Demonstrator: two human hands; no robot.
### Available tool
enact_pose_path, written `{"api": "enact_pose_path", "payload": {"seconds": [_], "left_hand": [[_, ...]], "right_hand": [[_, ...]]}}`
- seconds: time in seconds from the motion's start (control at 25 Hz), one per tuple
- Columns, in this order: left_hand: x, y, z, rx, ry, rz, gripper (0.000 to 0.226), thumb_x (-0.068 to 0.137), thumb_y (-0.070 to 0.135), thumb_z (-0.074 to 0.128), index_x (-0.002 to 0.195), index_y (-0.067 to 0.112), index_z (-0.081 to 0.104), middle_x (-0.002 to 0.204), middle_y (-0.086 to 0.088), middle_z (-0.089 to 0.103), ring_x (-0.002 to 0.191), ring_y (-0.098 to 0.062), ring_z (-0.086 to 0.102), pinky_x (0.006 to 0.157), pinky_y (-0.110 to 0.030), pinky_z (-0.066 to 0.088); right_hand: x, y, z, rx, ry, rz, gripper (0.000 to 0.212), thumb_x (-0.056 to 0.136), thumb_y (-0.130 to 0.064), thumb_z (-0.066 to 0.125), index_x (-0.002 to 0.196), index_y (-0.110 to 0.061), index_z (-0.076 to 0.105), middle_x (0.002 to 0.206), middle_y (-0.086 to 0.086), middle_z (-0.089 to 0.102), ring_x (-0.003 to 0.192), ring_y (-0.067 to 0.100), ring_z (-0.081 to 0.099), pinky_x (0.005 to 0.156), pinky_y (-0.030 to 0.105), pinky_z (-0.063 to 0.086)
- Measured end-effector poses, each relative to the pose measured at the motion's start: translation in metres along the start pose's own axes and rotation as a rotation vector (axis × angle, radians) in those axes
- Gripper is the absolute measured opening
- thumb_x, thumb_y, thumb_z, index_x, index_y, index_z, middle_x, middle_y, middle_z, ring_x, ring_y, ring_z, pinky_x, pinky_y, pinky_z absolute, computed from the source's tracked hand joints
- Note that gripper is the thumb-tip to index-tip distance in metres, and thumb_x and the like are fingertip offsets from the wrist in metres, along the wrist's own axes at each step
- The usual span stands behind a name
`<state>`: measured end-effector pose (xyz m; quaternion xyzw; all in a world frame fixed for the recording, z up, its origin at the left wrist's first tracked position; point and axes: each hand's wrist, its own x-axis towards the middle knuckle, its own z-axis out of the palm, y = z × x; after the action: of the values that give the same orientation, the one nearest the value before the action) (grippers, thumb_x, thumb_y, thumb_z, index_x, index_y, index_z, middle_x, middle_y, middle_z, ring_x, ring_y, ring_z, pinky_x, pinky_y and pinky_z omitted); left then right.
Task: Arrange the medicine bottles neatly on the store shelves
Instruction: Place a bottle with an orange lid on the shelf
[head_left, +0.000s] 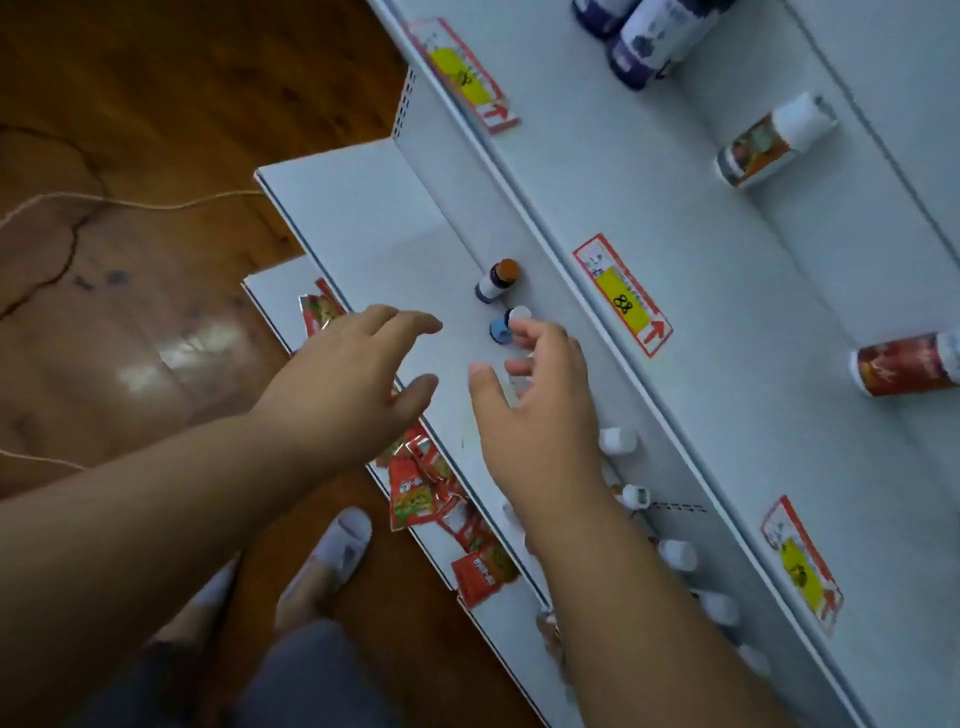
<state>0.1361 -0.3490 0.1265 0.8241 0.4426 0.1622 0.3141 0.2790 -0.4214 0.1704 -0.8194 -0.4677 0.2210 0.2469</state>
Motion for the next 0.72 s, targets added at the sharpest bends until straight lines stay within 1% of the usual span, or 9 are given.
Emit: {"api": "enact_pose_path", "payload": {"seconds": [0.12,0.24,0.28,0.36,0.44,0.48,0.56,0.64,0.72], "left_hand": [[0.035,-0.032,0.039,-0.12,0.018,-0.152,0.051,0.094,0.043,0.054,0.141,0.028,0.043,0.138,0.002,0.052,0.125,-0.018,0.05,0.1,-0.036,0.042],[0.081,-0.07,0.08,-0.214,0.031,-0.2,0.052,0.094,0.047,0.053,0.142,0.032,0.04,0.14,0.007,0.05,0.124,-0.013,0.049,0.1,-0.035,0.046],[0.096,-0.082,0.092,-0.235,0.045,-0.212,0.052,0.094,0.047,0.053,0.142,0.032,0.04,0.138,0.007,0.051,0.123,-0.012,0.05,0.098,-0.033,0.046],[0.129,-0.108,0.12,-0.277,0.055,-0.213,0.05,0.094,0.047,0.053,0.14,0.032,0.041,0.134,0.006,0.053,0.119,-0.012,0.052,0.094,-0.032,0.045],[0.149,-0.133,0.148,-0.323,0.054,-0.224,0.049,0.094,0.046,0.054,0.138,0.031,0.042,0.129,0.006,0.055,0.115,-0.013,0.053,0.091,-0.034,0.046],[0.153,-0.144,0.161,-0.352,0.044,-0.236,0.048,0.093,0.046,0.054,0.138,0.032,0.042,0.128,0.007,0.055,0.113,-0.013,0.054,0.09,-0.035,0.048],[0.16,-0.161,0.182,-0.409,0.033,-0.257,0.048,0.093,0.046,0.054,0.137,0.033,0.043,0.128,0.009,0.055,0.11,-0.009,0.054,0.09,-0.035,0.049],[0.165,-0.172,0.193,-0.452,0.034,-0.268,0.047,0.092,0.046,0.054,0.137,0.035,0.043,0.127,0.011,0.055,0.11,-0.007,0.053,0.091,-0.034,0.049],[0.175,-0.18,0.202,-0.476,0.036,-0.265,0.048,0.092,0.046,0.054,0.137,0.035,0.043,0.128,0.011,0.055,0.111,-0.006,0.053,0.092,-0.033,0.048]], "right_hand": [[0.056,0.035,0.043,0.067,-0.026,0.069,0.035,0.094,-0.033,0.061,0.122,-0.042,0.042,0.126,-0.013,0.049,0.113,0.005,0.053,0.088,0.025,0.05],[0.111,0.075,0.092,0.117,0.042,0.158,0.034,0.093,-0.03,0.065,0.116,-0.042,0.045,0.118,-0.012,0.053,0.105,0.007,0.058,0.087,0.028,0.054],[0.13,0.086,0.106,0.122,0.063,0.182,0.033,0.092,-0.029,0.065,0.118,-0.039,0.046,0.117,-0.01,0.055,0.103,0.009,0.06,0.084,0.025,0.054],[0.173,0.112,0.134,0.123,0.126,0.239,0.034,0.092,-0.028,0.065,0.122,-0.03,0.049,0.115,-0.009,0.057,0.1,0.008,0.062,0.075,0.013,0.047],[0.213,0.134,0.16,0.09,0.187,0.248,0.034,0.092,-0.026,0.064,0.122,-0.024,0.049,0.112,-0.012,0.056,0.09,0.0,0.06,0.066,0.005,0.039],[0.231,0.144,0.173,0.088,0.211,0.259,0.034,0.092,-0.025,0.065,0.121,-0.022,0.048,0.106,-0.014,0.055,0.084,-0.003,0.057,0.063,0.003,0.038],[0.264,0.159,0.192,0.152,0.283,0.316,0.038,0.09,-0.025,0.067,0.12,-0.021,0.045,0.099,-0.015,0.055,0.079,-0.002,0.056,0.067,0.009,0.041],[0.293,0.165,0.209,0.286,0.359,0.445,0.04,0.089,-0.025,0.067,0.121,-0.019,0.044,0.107,-0.007,0.058,0.087,0.011,0.059,0.078,0.023,0.045],[0.316,0.17,0.221,0.408,0.381,0.61,0.044,0.089,-0.026,0.065,0.127,-0.016,0.046,0.112,-0.002,0.057,0.092,0.02,0.057,0.086,0.034,0.049]]}}
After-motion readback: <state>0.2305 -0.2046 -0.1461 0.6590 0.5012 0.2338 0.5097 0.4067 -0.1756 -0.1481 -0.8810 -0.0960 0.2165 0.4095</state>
